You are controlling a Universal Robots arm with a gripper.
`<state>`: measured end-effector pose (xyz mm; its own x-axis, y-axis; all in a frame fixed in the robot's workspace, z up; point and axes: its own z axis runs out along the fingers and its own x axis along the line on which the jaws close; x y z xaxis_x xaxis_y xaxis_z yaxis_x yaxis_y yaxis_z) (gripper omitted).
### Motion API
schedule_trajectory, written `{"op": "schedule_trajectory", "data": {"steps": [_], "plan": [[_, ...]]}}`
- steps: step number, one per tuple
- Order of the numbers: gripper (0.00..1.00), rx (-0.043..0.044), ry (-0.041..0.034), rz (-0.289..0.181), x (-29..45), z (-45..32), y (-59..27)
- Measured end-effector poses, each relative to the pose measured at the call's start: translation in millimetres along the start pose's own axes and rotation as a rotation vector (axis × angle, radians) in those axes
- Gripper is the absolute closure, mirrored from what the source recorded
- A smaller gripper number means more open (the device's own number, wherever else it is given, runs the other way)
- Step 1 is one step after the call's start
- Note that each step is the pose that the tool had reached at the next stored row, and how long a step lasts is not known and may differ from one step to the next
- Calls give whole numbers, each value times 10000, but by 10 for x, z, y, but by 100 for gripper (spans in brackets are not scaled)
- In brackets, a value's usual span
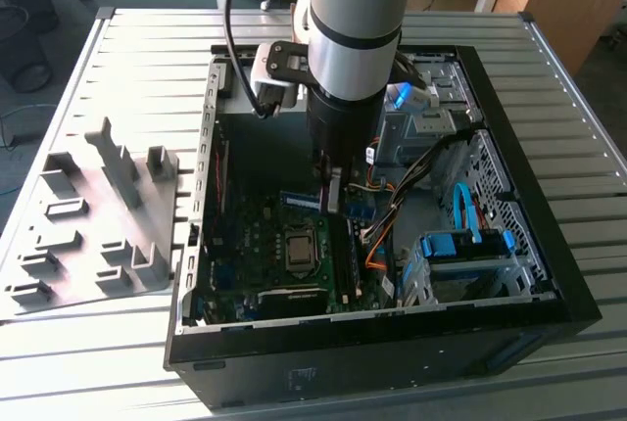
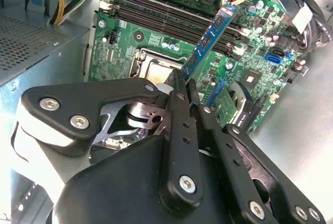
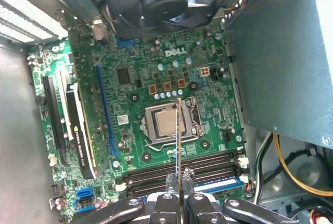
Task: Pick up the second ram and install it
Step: 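Insert the second ram into the second slot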
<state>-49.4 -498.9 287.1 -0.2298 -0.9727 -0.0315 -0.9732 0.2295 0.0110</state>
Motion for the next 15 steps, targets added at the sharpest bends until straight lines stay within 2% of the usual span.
{"op": "schedule_trajectory", "data": {"steps": [15], "plan": [[86, 38, -13, 1194, 0, 1, 0]]}}
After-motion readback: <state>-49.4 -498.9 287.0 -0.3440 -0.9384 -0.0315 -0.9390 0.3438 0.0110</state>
